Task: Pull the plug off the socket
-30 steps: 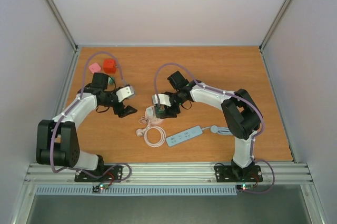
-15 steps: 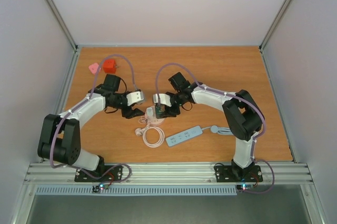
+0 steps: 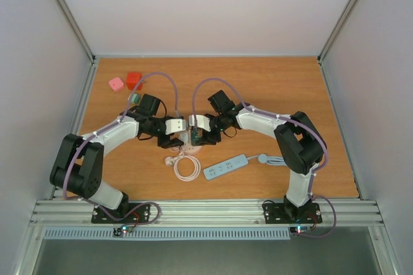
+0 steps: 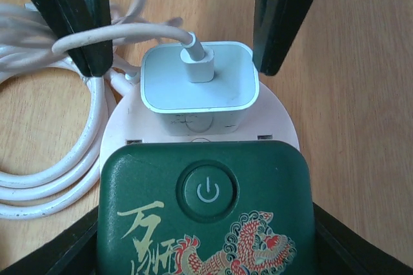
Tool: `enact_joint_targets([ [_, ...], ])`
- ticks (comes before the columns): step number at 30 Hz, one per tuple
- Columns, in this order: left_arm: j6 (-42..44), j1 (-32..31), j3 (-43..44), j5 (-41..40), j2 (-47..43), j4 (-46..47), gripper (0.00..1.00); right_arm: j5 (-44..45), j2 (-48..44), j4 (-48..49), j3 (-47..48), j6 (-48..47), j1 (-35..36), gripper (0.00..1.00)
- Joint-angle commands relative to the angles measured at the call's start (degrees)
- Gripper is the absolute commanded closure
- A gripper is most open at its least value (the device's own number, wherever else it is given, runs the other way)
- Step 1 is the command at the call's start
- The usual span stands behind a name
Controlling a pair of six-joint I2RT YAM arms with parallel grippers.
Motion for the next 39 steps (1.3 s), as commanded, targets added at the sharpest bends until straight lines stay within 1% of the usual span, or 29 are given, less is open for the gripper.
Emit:
enact_joint_targets([
  [1,0.9,-0.8,-0.7,-0.5,1.8,4.3,0.42,-0.2,-0.4,-2.0,-1.2,1.5,0.1,0.66],
  [6,1.1,-0.9,-0.8,-0.1,1.2,3.9,0.54,0.4,-0.1,-2.8,-1.1,0.7,0.1,0.71],
  [9,2.0,-0.9,-0.1,2.5,0.3,2.1,0.62,0.9,0.1,-3.3,-1.1,0.6,0.1,0.74],
  [11,0.2,-1.0,-0.2,3.3,0.0,3.4,0.66,1.4,0.1,-3.3,-1.1,0.7,0.1,0.77],
  [13,-1.9,-0.8,0.0,4.5,-0.2,4.4,0.69,1.8,0.1,-3.5,-1.1,0.5,0.1,0.79],
  [18,-2.7,-0.8,1.8,8.1,-0.5,2.4,0.71,2.8,0.3,-4.0,-1.2,0.3,0.1,0.82],
  [20,-2.1,-0.8,1.6,7.7,-1.0,2.1,0.69,3.0,0.2,-4.1,-1.2,0.3,0.1,0.82],
  [24,-0.1,-0.8,-0.6,4.3,-2.2,3.1,0.47,3.0,0.2,-4.1,-1.0,0.1,0.1,0.82],
  [26,-0.2,-0.8,-1.0,3.2,-2.0,3.3,0.38,3.0,0.2,-4.0,-0.9,0.1,0.1,0.82],
  [28,-1.7,-0.7,-1.5,2.5,-1.9,5.0,0.32,3.0,0.2,-4.0,-0.8,0.1,0.1,0.82],
  [30,-3.6,-0.7,-2.1,2.0,-1.7,6.5,0.29,3.0,0.2,-4.0,-0.9,0.1,0.0,0.83],
  [35,-3.6,-0.7,-2.6,-0.4,-0.1,7.2,0.27,2.9,0.2,-4.0,-1.0,-0.2,0.1,0.84],
  [37,-2.4,-0.7,-3.0,-0.8,0.1,7.3,0.28,2.9,0.3,-4.0,-1.0,-0.2,0.1,0.84],
  [39,-1.7,-0.7,-3.3,-0.7,0.3,8.0,0.32,2.8,0.3,-4.0,-0.9,-0.1,0.1,0.85],
])
